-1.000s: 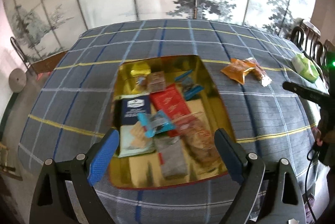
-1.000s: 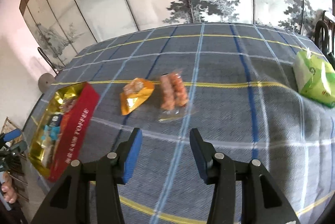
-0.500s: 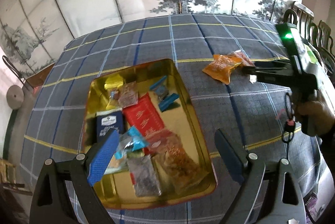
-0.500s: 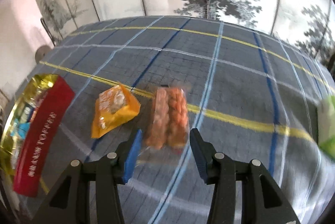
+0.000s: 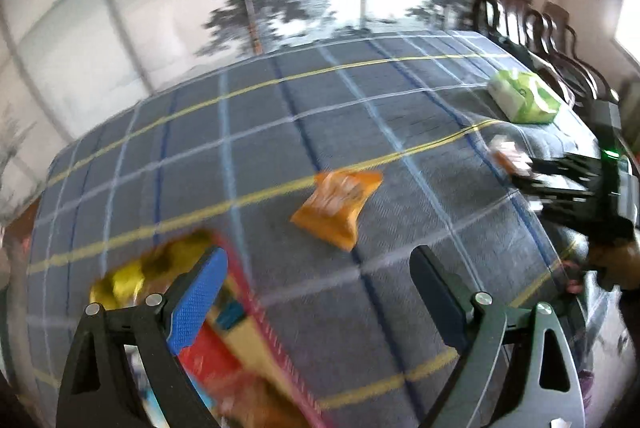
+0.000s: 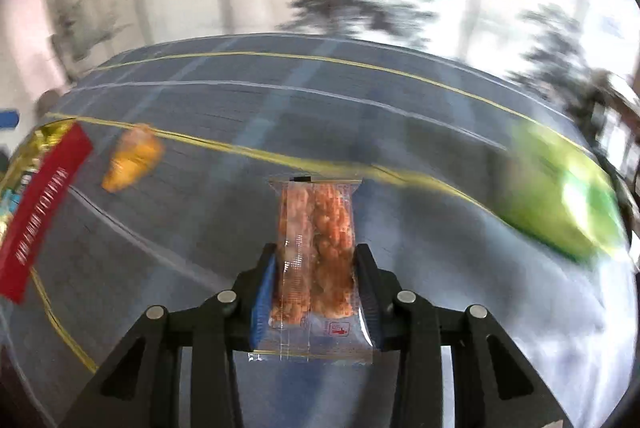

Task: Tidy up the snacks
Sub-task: 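Grasp the orange triangular snack bag with the left gripper while the right gripper holds the stick pack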

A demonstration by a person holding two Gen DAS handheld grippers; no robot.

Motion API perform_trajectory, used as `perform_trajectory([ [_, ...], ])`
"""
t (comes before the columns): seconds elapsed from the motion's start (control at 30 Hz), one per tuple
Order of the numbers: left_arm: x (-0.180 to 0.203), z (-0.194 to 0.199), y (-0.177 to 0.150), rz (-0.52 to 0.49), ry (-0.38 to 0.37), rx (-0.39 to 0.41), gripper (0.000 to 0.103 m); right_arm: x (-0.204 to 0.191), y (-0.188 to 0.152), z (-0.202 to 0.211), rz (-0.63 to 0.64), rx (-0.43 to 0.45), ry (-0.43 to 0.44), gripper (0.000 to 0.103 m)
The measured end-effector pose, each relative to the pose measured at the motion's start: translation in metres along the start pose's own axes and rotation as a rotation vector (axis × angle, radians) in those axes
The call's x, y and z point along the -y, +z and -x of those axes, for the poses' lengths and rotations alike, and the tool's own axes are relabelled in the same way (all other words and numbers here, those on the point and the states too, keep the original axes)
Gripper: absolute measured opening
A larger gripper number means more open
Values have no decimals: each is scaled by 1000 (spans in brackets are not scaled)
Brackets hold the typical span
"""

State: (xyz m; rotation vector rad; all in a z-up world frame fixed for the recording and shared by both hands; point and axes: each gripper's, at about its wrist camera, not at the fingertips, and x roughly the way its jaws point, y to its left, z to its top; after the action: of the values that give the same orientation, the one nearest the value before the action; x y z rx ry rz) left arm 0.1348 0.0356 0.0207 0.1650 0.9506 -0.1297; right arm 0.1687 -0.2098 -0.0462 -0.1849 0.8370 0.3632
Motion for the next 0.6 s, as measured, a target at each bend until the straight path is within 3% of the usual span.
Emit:
perform_trajectory([
  [0.13, 6, -35, 22, -48, -49, -48, 90, 62, -40, 29, -114, 16, -113, 38],
  [0.23, 11, -64, 32, -91, -36, -98, 91, 95, -60, 32, -192, 6, -151, 38],
  [0.53, 9, -127, 44, -135, 6, -239, 91, 119, -73, 27, -301, 19, -117, 39],
  [0.57, 7, -131, 43, -127, -13, -251, 88, 118, -74, 27, -299, 19, -115, 39],
  [0.6, 5, -136, 42, -109, -43, -271, 72, 119, -74, 28, -300, 20, -113, 39],
])
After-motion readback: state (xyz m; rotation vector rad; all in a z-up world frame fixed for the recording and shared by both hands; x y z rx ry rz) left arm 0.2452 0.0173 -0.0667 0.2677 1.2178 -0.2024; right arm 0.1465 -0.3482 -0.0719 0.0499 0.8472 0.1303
